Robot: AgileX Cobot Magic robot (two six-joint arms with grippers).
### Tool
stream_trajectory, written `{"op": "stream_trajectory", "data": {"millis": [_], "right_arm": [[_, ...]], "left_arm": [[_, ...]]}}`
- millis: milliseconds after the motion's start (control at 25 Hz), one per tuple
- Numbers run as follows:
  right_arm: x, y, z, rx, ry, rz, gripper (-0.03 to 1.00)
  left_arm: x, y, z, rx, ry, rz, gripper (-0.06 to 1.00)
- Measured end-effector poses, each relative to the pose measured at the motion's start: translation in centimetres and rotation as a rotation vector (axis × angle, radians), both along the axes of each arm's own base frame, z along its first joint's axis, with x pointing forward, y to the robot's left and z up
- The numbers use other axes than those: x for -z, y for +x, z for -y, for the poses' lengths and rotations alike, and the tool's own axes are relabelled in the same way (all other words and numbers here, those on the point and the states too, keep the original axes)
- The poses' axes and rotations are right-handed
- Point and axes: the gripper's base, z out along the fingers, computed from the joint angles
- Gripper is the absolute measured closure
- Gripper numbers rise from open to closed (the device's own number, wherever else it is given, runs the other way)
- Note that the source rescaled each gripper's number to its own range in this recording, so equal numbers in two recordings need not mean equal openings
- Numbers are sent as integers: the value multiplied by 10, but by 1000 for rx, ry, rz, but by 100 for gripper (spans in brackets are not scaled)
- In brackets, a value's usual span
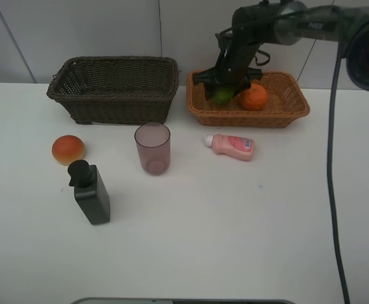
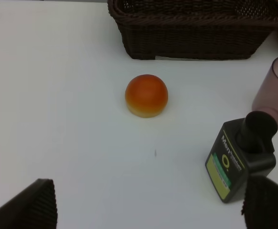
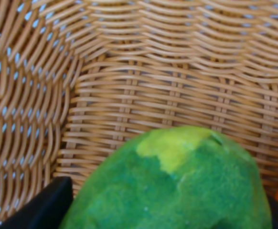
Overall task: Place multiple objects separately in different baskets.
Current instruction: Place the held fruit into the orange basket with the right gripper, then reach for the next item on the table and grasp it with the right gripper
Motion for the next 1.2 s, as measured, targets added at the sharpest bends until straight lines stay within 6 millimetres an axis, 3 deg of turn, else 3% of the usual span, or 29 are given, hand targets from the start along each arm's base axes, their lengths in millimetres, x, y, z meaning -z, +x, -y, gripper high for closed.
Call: {"op": "stream_trajectory", "data": {"millis": [120,240,360,560,880,1040,1200], "right_arm": [[0,0,0,0,1,2,67],[0,0,0,-1,0,3,33],[0,0,0,-1,0,3,17],[-12,-1,0,0,4,14,13],[-61,-14,2,-19,-3,32,13],[-76,-29,0,-93,-53,-9,13],[-87,-56,-1,-275,-138,-44,13]], "left_arm": [[0,0,0,0,0,0,-6],[0,0,0,0,0,0,-6],[0,0,0,0,0,0,-6],[0,0,0,0,0,0,-6],[0,0,0,0,0,0,-6],[0,0,0,0,0,0,-6],[0,0,0,0,0,0,-6]]}}
